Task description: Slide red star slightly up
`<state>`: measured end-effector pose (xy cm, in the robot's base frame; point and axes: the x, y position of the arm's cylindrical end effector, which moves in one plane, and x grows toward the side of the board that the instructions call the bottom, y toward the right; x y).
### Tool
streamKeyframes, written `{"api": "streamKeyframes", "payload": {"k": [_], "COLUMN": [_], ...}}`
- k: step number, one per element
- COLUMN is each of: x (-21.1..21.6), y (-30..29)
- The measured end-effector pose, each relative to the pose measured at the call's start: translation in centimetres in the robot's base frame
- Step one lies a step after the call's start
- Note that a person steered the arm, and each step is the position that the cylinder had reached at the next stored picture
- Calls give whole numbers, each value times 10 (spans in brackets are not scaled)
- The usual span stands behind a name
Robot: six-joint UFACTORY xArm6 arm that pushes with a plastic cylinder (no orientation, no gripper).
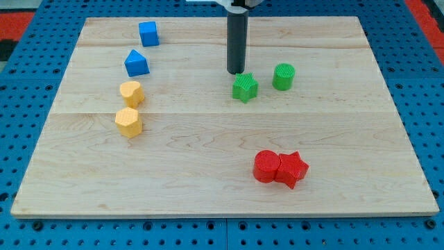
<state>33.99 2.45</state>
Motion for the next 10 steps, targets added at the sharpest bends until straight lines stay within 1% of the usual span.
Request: {"api": "streamKeyframes", "payload": {"k": [1, 2, 3, 5, 6, 7, 8, 9, 10], "x": [-30, 1, 19, 4, 0, 45, 111, 172, 223], "y": [60, 67, 67, 86, 153, 202, 210, 182, 139]}}
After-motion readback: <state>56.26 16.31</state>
